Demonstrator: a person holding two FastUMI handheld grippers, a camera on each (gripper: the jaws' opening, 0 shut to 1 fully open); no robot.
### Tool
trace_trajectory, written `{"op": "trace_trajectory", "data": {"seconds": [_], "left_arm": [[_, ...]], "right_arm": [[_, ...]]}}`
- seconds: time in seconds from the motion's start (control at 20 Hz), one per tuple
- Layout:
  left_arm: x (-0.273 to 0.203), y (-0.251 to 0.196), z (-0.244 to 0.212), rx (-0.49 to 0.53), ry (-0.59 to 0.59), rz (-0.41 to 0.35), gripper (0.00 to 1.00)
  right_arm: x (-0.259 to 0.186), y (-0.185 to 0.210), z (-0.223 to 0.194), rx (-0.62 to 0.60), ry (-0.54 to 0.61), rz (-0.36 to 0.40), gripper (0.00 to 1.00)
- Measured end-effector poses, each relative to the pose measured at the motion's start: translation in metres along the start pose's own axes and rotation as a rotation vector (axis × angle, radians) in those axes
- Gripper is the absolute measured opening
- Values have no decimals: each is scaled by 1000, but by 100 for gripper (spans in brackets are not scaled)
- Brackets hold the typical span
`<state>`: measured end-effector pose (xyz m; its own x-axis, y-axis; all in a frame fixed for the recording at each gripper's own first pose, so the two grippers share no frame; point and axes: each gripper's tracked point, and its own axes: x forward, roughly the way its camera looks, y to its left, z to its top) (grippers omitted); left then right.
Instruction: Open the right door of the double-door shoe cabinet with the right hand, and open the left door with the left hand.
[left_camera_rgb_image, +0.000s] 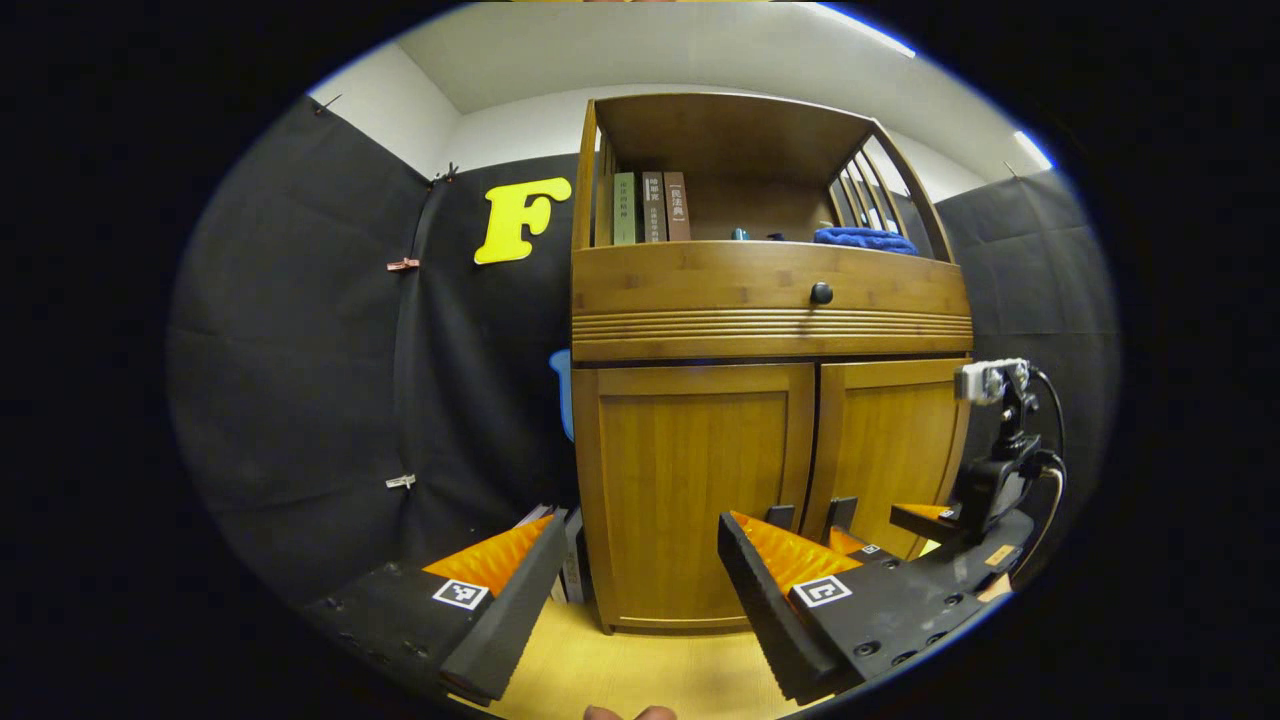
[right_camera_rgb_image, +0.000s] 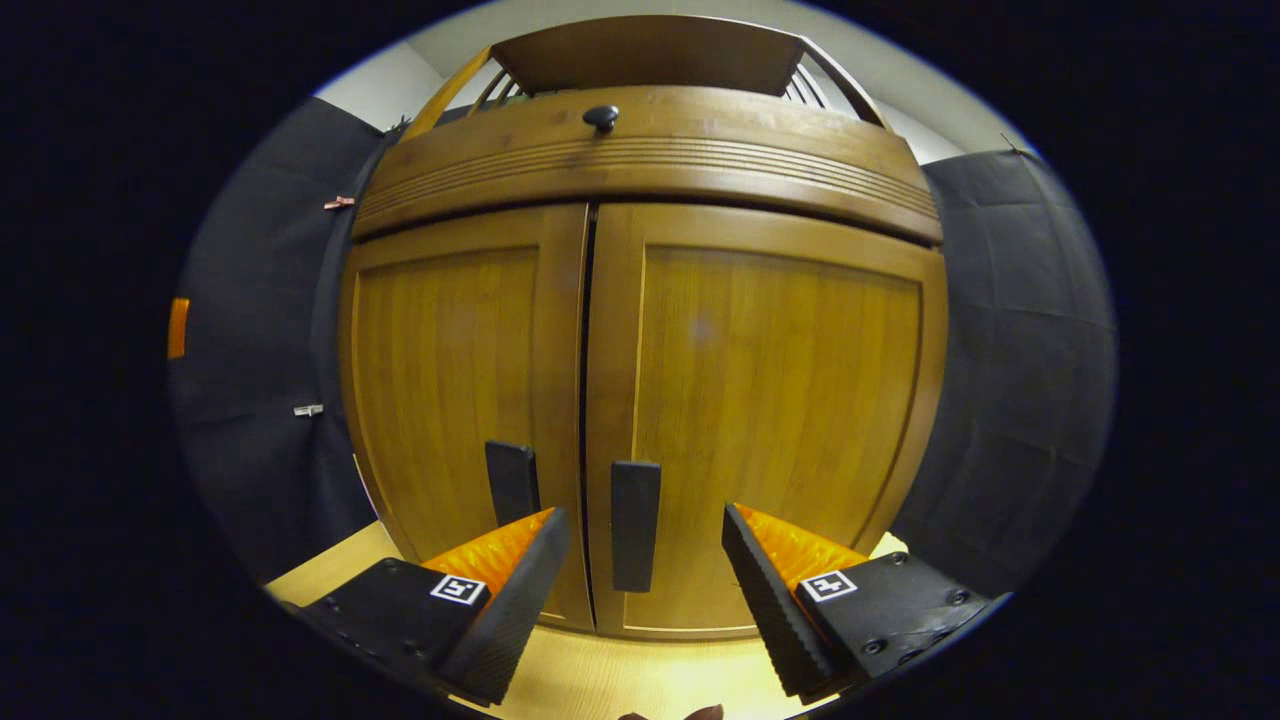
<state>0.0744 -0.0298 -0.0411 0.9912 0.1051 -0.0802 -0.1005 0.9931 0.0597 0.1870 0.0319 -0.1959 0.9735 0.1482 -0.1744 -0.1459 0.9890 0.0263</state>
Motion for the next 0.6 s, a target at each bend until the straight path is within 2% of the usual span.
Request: {"op": "trace_trajectory", "data": {"seconds": [0.2, 0.3, 0.35, 0.5, 0.55, 0.6], "left_arm": [[8, -1, -10, -10, 27, 25, 95], [8, 2, -11, -9, 32, 39, 95], [10, 3, -13, -8, 33, 46, 95], [9, 4, -16, -11, 43, 59, 95], [7, 3, -17, -12, 45, 62, 95], [4, 4, -17, -11, 47, 65, 95]], "right_arm": [[26, 4, -19, 14, 25, 8, 96], [37, 8, -23, 47, 44, 14, 89], [41, 9, -25, 57, 48, 16, 76], [50, 12, -29, 44, 57, 16, 47], [47, 12, -27, 34, 44, 15, 39], [49, 11, -30, 30, 51, 9, 39]]}}
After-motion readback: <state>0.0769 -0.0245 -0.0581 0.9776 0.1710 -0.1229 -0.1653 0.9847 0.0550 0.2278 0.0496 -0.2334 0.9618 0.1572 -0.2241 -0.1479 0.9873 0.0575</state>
